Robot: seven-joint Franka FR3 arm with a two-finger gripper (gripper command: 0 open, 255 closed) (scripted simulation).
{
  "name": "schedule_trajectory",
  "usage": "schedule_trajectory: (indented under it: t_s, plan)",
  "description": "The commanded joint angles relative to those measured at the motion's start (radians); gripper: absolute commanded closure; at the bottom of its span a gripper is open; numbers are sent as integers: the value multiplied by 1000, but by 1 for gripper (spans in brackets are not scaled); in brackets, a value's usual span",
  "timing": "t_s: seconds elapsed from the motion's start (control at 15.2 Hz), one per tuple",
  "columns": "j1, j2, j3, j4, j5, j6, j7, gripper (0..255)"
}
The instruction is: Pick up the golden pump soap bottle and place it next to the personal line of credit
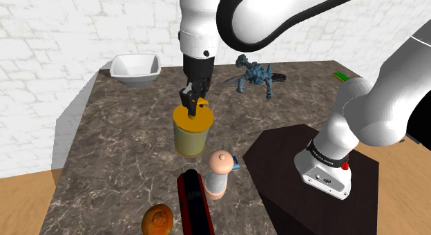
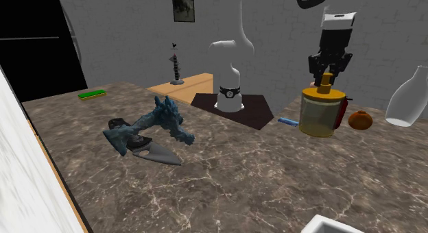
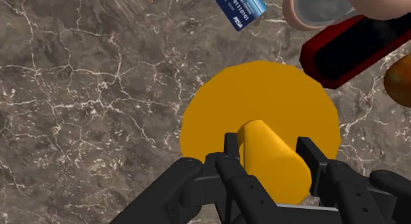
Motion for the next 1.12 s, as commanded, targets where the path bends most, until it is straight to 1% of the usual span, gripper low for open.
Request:
schedule_trajectory:
  t_s: [0.0,0.2,0.73,0.79,1.06]
  plan:
    - [1,10,2,-19,-1,30,1,255]
    - [1,26,4,-44,-3,71,1,255]
    - [1,26,4,-44,-3,71,1,255]
    - [1,26,4,-44,-3,71,1,0]
    - [1,26,4,-44,-3,71,1,0]
